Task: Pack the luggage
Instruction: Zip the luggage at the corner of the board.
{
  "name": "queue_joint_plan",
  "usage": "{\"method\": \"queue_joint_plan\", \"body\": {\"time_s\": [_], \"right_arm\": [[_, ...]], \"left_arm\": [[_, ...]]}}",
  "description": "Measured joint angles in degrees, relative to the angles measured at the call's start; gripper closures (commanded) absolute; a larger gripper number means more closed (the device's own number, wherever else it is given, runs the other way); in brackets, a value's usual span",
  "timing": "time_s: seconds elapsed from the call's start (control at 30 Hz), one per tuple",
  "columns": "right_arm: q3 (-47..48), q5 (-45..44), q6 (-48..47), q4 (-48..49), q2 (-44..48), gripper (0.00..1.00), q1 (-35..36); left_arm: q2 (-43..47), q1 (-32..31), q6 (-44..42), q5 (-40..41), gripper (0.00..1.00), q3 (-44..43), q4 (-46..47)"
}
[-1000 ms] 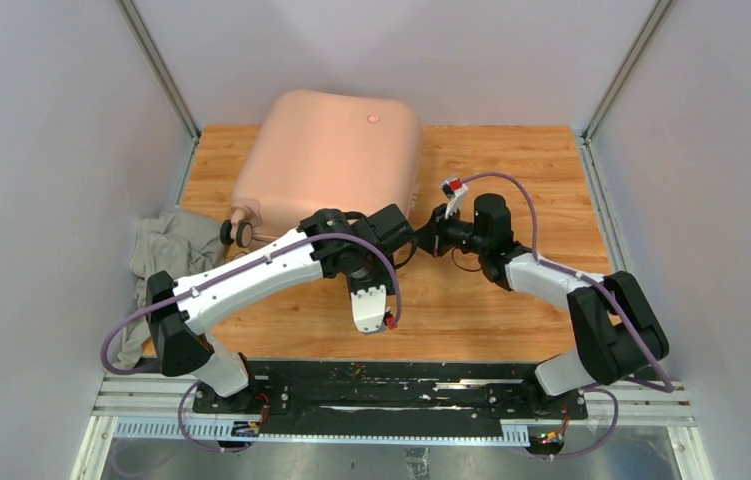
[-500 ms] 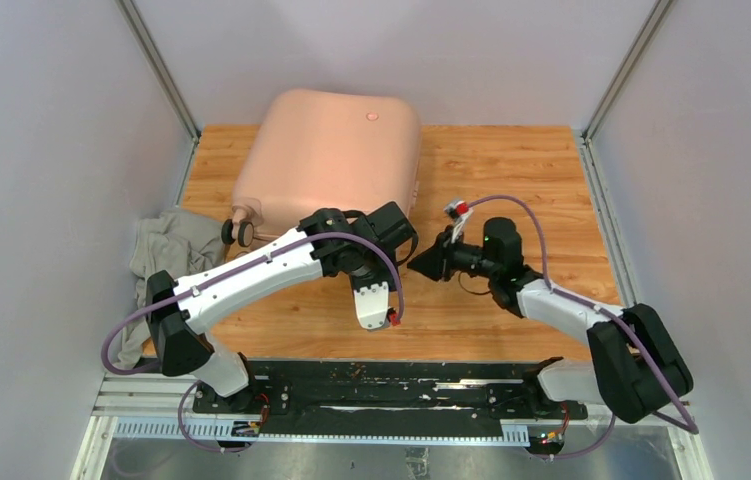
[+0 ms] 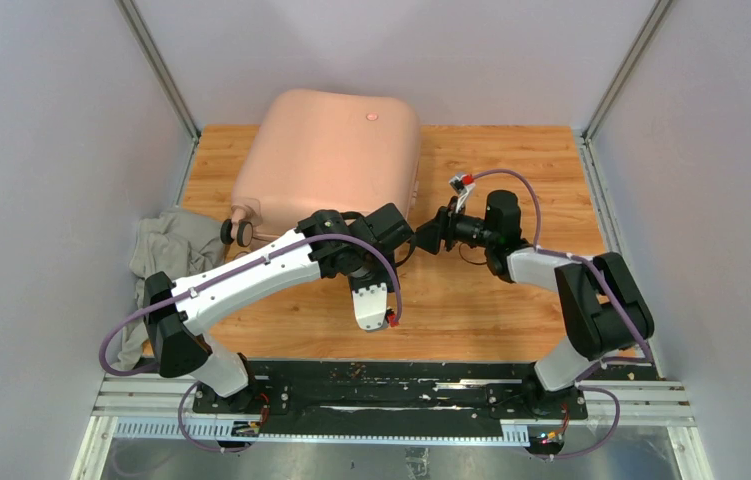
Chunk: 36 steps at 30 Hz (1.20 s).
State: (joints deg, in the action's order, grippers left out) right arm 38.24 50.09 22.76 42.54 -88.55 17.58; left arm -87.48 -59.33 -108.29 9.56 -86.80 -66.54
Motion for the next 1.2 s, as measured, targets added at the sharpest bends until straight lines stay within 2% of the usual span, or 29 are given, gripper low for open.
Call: {"method": "queue_joint_plan", "body": {"time_s": [0.23, 0.37, 0.53, 0.6, 0.77, 0.83, 0.93, 1.1, 1.2], "right_arm": [[3.93, 4.39, 0.79, 6.64, -9.64, 0.36, 0.00], [5.60, 8.52, 5.09, 14.16, -14.16, 0.39, 0.00], [6.73, 12.55, 15.15, 28.09, -20.15, 0.54, 0.00], [7.34, 13.92, 20.39, 34.45, -23.10, 0.56, -0.02], [8.74, 14.99, 26.25, 40.11, -26.12, 0.60, -0.11], [8.85, 14.99, 27.19, 40.61, -26.16, 0.66, -0.11], [9.29, 15.04, 28.13, 40.87, -26.16, 0.82, -0.11], [10.73, 15.80, 29.99, 42.29, -26.16, 0.99, -0.13], [10.67, 15.76, 30.18, 42.40, -26.10, 1.00, -0.13]], "left_arm": [[0.50, -0.07, 0.02, 0.20, 1.00, 0.44, 0.26], [1.70, -0.07, 0.00, 1.01, 1.00, 1.07, 0.37], [2.60, -0.04, 0.11, 2.23, 1.00, 1.27, 0.33], [2.60, -0.04, 0.22, 2.40, 1.00, 1.27, 0.35], [2.64, -0.04, 0.26, 3.13, 1.00, 1.29, 0.11], [2.84, -0.04, 0.24, 3.39, 1.00, 1.29, 0.15], [3.39, -0.02, 0.26, 3.74, 1.00, 1.29, 0.13], [4.02, 0.02, 0.31, 4.22, 1.00, 1.29, -0.04], [4.04, 0.07, 0.44, 4.28, 1.00, 1.29, -0.02]]}}
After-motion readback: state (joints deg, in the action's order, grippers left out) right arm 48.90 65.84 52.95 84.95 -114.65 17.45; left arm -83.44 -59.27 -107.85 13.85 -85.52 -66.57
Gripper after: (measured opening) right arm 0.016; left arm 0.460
